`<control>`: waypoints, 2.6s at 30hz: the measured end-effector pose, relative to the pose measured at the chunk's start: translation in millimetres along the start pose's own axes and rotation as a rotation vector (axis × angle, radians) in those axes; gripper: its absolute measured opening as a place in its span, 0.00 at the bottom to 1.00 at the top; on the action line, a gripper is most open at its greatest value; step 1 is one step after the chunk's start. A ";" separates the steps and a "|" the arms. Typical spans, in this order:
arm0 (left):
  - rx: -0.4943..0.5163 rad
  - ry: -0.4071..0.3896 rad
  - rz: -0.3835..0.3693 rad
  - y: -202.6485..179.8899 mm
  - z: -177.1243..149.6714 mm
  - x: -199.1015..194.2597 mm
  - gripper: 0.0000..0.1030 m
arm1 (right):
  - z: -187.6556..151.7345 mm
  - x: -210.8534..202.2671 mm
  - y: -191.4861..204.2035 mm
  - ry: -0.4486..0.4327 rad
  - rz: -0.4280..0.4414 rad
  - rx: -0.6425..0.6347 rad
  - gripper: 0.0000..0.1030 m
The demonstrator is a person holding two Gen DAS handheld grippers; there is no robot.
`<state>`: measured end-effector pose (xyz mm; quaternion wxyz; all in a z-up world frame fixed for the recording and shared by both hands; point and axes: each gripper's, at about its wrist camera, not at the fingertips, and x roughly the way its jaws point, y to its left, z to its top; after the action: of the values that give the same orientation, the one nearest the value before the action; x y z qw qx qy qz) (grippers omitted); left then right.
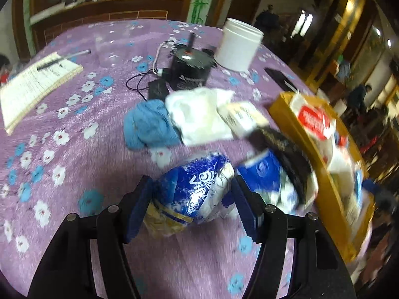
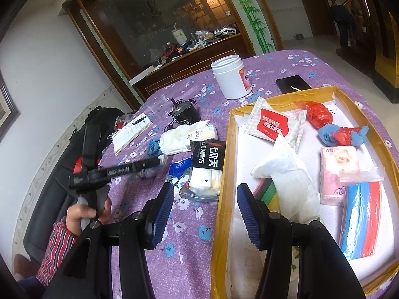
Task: Organize soft objects
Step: 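Grasp the blue Vinda tissue pack with the left tool while the right tool grasps the black snack bag, then lift the Vinda pack and black snack bag toward the tray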
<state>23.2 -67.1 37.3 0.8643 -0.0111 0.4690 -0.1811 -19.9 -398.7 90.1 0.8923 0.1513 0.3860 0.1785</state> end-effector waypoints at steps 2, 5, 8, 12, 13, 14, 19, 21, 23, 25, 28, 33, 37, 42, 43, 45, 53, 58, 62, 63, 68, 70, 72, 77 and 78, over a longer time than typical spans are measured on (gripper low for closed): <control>0.009 0.004 0.033 -5.3 -10.1 -3.1 0.60 | 2.6 4.2 1.1 0.016 0.002 -0.004 0.54; 0.033 -0.023 0.070 -10.9 -21.4 -7.7 0.60 | 8.1 13.1 6.8 0.055 0.010 -0.033 0.54; 0.034 -0.035 0.084 -10.1 -18.7 -5.0 0.60 | 15.5 27.3 11.2 0.100 0.007 -0.049 0.55; -0.009 -0.058 0.058 -1.8 -9.0 1.7 0.63 | 27.5 49.8 21.8 0.157 -0.014 -0.081 0.55; -0.024 -0.059 0.049 0.7 -8.2 3.6 0.64 | 29.4 55.7 26.1 0.168 -0.025 -0.096 0.55; -0.040 -0.063 0.041 3.9 -8.1 5.0 0.65 | 32.1 63.1 31.3 0.179 -0.036 -0.114 0.55; -0.063 -0.112 0.061 12.1 -8.6 -4.9 0.52 | 38.5 99.0 41.4 0.246 -0.136 -0.163 0.55; -0.073 -0.120 0.066 16.5 -9.0 -6.5 0.52 | 40.6 111.9 41.8 0.264 -0.177 -0.175 0.55; -0.091 -0.119 0.059 21.1 -8.8 -7.0 0.52 | 41.0 125.1 41.3 0.292 -0.211 -0.184 0.55; -0.098 -0.121 0.061 24.1 -8.8 -7.7 0.52 | 39.1 133.7 44.1 0.292 -0.242 -0.202 0.55; -0.113 -0.129 0.069 28.6 -9.2 -9.9 0.52 | 29.6 138.6 55.4 0.338 -0.167 -0.201 0.57; -0.126 -0.131 0.079 32.8 -9.5 -10.7 0.52 | 6.9 131.8 82.9 0.406 0.045 -0.220 0.54; -0.109 -0.137 0.114 29.7 -9.0 -9.9 0.52 | 5.2 119.8 85.5 0.336 -0.055 -0.242 0.57; -0.118 -0.135 0.118 32.3 -8.6 -9.1 0.52 | 0.3 121.6 73.0 0.341 -0.050 -0.118 0.67; -0.115 -0.131 0.122 32.0 -8.6 -7.9 0.52 | -0.9 122.0 70.6 0.335 -0.042 -0.088 0.68; -0.102 -0.130 0.133 29.8 -8.9 -6.7 0.52 | 1.2 127.2 63.4 0.330 -0.019 -0.021 0.68; -0.045 -0.135 0.173 20.0 -11.2 -5.4 0.51 | -0.5 141.9 55.2 0.283 0.026 0.044 0.48; -0.027 -0.137 0.191 16.7 -12.0 -4.1 0.51 | 3.5 132.2 60.7 0.162 -0.065 -0.044 0.45; -0.011 -0.146 0.204 12.3 -14.0 -3.5 0.51 | 1.2 131.7 61.9 0.116 -0.087 -0.087 0.45; -0.012 -0.146 0.201 11.8 -14.7 -3.6 0.51 | 0.4 131.2 63.1 0.104 -0.091 -0.102 0.45; -0.001 -0.151 0.205 9.2 -14.4 -6.5 0.48 | -0.3 124.5 66.0 0.067 -0.035 -0.120 0.44; 0.001 -0.168 0.200 8.4 -14.5 -10.8 0.46 | 0.5 118.4 68.4 0.040 -0.028 -0.133 0.44; 0.004 -0.206 0.180 7.5 -14.8 -19.5 0.37 | 1.3 115.2 70.1 0.018 -0.020 -0.137 0.44; 0.026 -0.270 0.171 1.5 -16.0 -31.9 0.37 | 4.4 106.2 71.1 -0.028 -0.010 -0.141 0.44; 0.032 -0.273 0.171 0.5 -15.8 -32.0 0.37 | 4.9 105.6 70.8 -0.031 -0.011 -0.140 0.44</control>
<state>-5.4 -53.9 54.3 0.9323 0.0181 0.3437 -0.1109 36.9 -290.3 55.2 0.9075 0.0892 0.3597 0.1976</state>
